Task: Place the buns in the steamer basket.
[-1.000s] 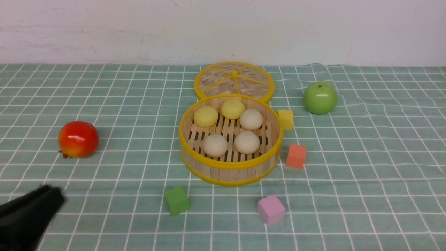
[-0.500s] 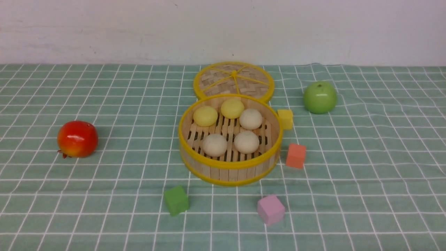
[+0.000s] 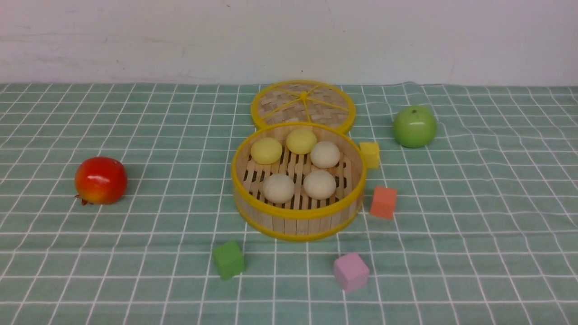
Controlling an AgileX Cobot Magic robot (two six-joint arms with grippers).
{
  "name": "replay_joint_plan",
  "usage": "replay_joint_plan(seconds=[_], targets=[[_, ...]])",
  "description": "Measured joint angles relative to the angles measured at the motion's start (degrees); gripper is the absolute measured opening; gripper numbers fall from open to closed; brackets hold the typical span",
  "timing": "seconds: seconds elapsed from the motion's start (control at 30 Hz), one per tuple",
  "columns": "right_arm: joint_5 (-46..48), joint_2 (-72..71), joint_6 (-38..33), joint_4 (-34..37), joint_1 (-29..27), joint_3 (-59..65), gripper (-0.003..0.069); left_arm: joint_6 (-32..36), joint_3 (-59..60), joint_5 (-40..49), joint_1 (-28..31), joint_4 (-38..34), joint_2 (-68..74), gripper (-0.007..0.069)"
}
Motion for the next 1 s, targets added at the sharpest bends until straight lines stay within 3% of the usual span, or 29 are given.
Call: replay_joint_plan(seconds=[1.0], targets=[[0.0,0.0,0.0,0.0,0.0,0.0,0.0103,-0.1,0.0,0.0,0.0,0.0,0.0,-0.0014]])
